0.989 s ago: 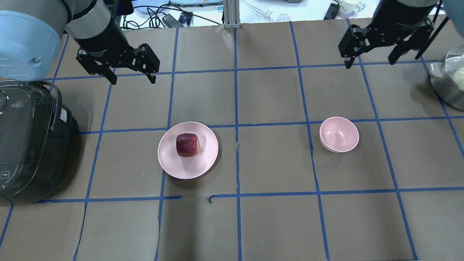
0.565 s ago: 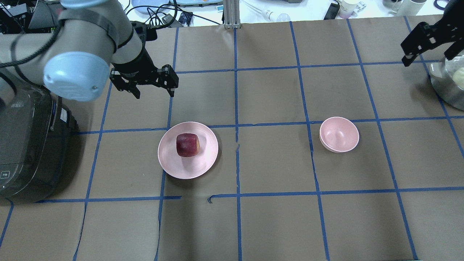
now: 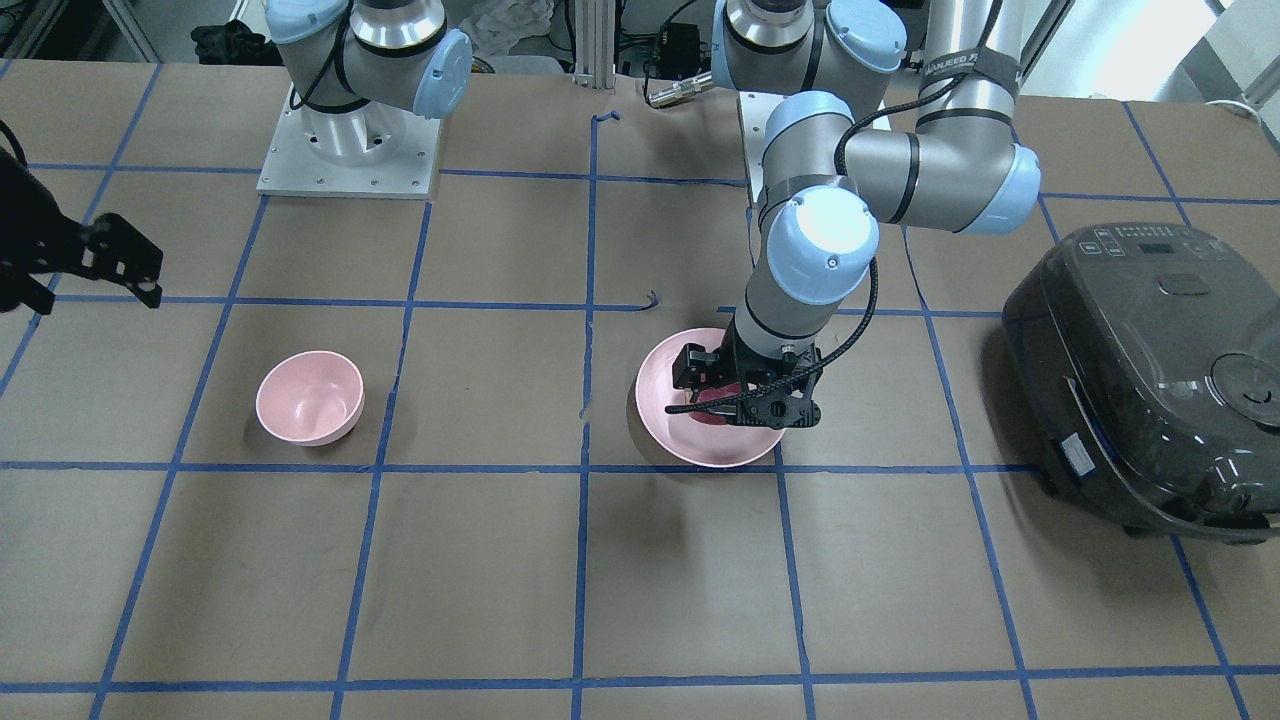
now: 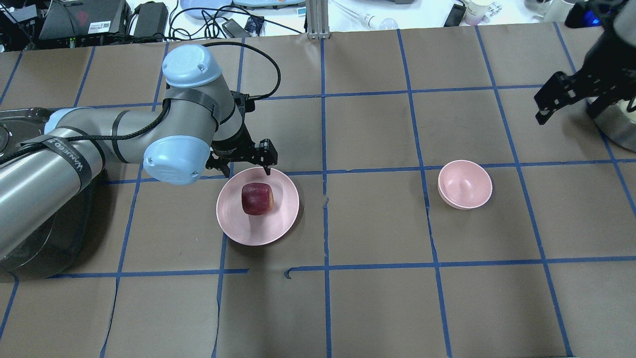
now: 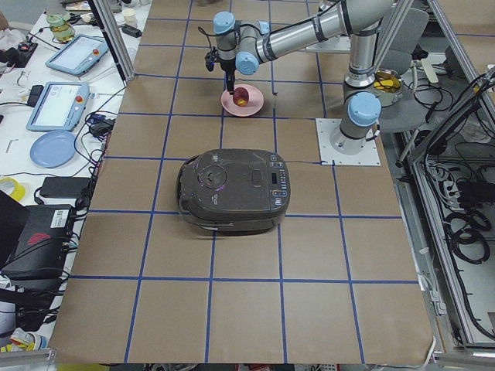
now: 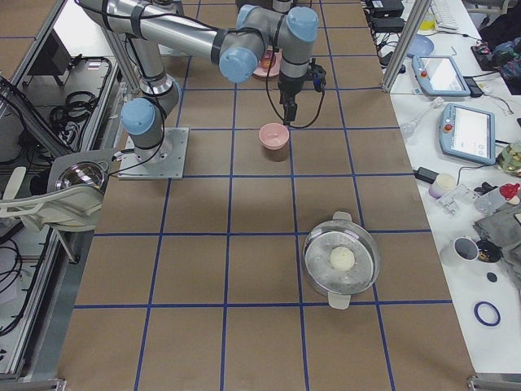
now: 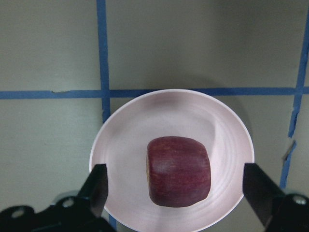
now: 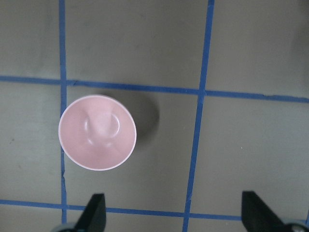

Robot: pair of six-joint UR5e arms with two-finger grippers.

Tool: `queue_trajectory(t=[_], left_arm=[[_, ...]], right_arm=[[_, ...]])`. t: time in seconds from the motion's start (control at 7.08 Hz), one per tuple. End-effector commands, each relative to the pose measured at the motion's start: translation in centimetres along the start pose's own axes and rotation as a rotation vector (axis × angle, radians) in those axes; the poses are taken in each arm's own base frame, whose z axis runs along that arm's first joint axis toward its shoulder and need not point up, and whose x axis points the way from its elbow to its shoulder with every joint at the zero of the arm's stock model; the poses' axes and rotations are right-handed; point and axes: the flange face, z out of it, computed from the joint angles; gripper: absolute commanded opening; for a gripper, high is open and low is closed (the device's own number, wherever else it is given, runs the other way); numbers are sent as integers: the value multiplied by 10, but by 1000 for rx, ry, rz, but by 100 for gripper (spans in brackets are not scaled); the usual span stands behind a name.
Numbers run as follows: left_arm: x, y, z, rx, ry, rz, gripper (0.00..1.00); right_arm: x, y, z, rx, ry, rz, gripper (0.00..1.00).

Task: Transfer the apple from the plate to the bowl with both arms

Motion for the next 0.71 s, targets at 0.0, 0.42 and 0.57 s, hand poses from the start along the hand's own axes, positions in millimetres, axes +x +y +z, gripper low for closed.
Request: queue_trajectory(t=[0.0, 0.42, 0.57], left_arm=[[3, 0, 26, -46, -7, 11, 100], [12, 16, 53, -75, -25, 25, 99], [11, 18, 57, -69, -24, 28, 76]], right_arm=[[6, -20, 124, -27, -14, 27, 100], [5, -21, 174, -103, -43, 40, 100], [1, -21, 170, -96, -39, 38, 100]])
